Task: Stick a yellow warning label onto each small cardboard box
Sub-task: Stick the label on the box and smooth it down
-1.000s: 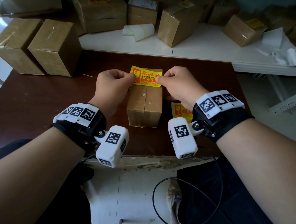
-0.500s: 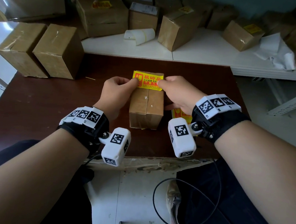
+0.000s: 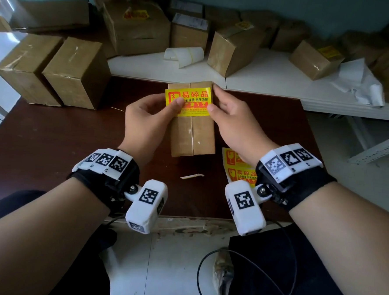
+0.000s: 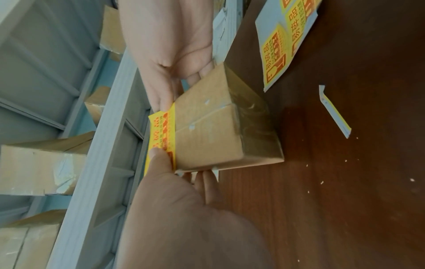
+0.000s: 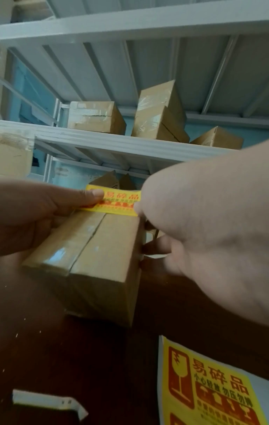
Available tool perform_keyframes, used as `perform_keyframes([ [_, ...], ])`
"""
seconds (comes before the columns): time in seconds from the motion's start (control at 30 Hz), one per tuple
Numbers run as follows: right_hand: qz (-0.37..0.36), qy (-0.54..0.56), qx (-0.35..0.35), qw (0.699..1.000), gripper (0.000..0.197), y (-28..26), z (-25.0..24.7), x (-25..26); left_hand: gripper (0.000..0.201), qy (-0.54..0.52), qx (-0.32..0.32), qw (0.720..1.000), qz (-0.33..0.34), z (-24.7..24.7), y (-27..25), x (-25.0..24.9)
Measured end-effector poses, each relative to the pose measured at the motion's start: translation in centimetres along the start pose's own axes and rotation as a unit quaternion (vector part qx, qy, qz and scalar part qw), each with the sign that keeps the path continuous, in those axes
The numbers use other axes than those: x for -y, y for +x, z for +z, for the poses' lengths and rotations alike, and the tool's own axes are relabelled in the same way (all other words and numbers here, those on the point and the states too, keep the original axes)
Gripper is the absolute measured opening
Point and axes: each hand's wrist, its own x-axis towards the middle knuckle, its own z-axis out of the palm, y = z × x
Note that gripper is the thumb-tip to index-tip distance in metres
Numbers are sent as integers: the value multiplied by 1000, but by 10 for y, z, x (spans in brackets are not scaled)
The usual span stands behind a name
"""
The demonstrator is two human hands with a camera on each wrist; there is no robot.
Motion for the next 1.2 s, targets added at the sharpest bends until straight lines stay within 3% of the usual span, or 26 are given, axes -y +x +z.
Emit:
perform_keyframes([
  [0.23, -108, -106, -49, 987, 64, -17, 9, 21, 31, -103, -72, 992, -22, 3, -1, -10],
  [0.43, -114, -113, -140, 977, 68, -12, 24, 29, 24, -118, -80, 990, -11, 3, 0, -5],
  [0.57, -91, -102, -174, 975, 51, -6, 22, 32, 31, -126, -62, 990, 10, 5, -3, 0],
  [0.7, -77, -72, -182, 978, 22, 0, 16, 30, 25, -133, -46, 990, 15, 5, -3, -1],
  [0.77, -65, -56, -186, 979, 16, 2, 12, 27, 25, -129, -34, 991, 24, 6, -4, -3],
  [0.9, -44, -20, -195, 980, 26, 6, 7, 18, 36, -132, 10, 990, 42, 9, -8, -4],
  [1.07, -27, 9, -200, 979, 41, 9, -4, 8, 35, -135, 52, 989, 30, 10, -4, 0],
  [1.2, -2, 25, -183, 983, 64, 5, -14, -1, 48, -120, 110, 986, 19, 9, -4, 4],
])
